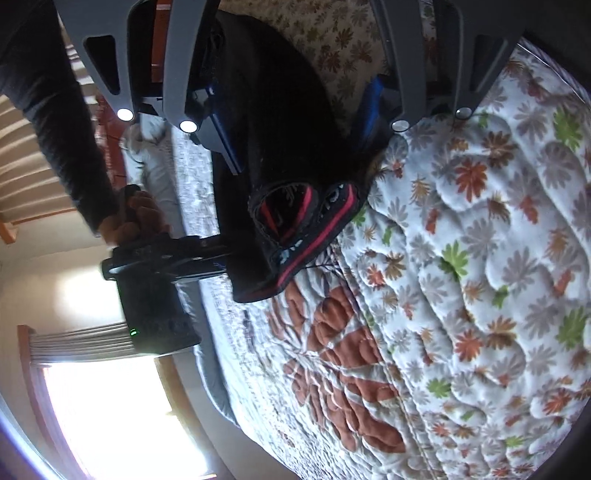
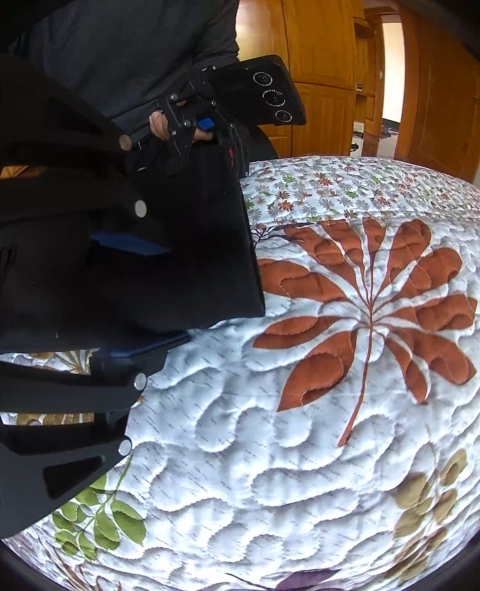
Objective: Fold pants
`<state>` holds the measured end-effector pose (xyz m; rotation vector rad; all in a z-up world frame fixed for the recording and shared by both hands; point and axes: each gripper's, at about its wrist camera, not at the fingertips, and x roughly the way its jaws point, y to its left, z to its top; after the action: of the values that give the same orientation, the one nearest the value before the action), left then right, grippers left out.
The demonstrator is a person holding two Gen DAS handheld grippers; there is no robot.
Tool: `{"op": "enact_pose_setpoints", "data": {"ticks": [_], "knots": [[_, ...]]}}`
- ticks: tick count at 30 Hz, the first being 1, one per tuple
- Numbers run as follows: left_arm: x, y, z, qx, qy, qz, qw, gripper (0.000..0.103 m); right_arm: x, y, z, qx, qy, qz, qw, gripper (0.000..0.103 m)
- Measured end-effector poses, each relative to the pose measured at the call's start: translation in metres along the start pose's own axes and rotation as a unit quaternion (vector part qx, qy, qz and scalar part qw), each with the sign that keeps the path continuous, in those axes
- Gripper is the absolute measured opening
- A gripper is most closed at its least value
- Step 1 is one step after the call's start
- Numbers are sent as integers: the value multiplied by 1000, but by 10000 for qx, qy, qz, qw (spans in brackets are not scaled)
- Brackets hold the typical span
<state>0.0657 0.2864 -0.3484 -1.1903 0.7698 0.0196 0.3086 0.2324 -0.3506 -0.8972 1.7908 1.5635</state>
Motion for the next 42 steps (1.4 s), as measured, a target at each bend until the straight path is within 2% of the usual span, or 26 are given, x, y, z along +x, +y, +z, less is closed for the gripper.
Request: {"op": "enact_pose_setpoints", "data": {"ticks": [2, 3, 6, 9, 15, 21, 29, 34, 42], "knots": [[2, -3, 0, 107, -25, 220, 9997, 47, 3, 0, 2, 38, 20, -33, 10000, 36], [3, -2, -1, 106, -6, 338, 9994, 33, 3, 2, 3, 53, 20, -36, 10000, 34], [-3, -3, -2, 142, 42, 263, 9995, 24, 1, 10, 2, 35, 11, -203, 9998, 32], [-9, -15, -5, 315, 16, 343, 9989, 20, 1, 25, 1, -17, -25, -480, 9988, 31], [-29, -67, -7, 783, -70, 401, 9961, 18, -27, 65, -14, -86, -198, -1180, 9928, 30], [-51, -132, -18, 1365, -97, 469, 9895, 18, -70, 117, -50, -64, -551, -1781, 9825, 30], [-71, -208, -52, 2198, -177, 614, 9734, 18, -111, 171, -109, 43, -966, -2367, 9668, 30], [-76, -237, -71, 2608, -219, 656, 9629, 17, -130, 197, -146, 134, -1219, -2668, 9559, 30], [-77, -273, -95, 3100, -181, 683, 9481, 17, -142, 221, -187, 320, -1445, -3100, 9392, 30]]}}
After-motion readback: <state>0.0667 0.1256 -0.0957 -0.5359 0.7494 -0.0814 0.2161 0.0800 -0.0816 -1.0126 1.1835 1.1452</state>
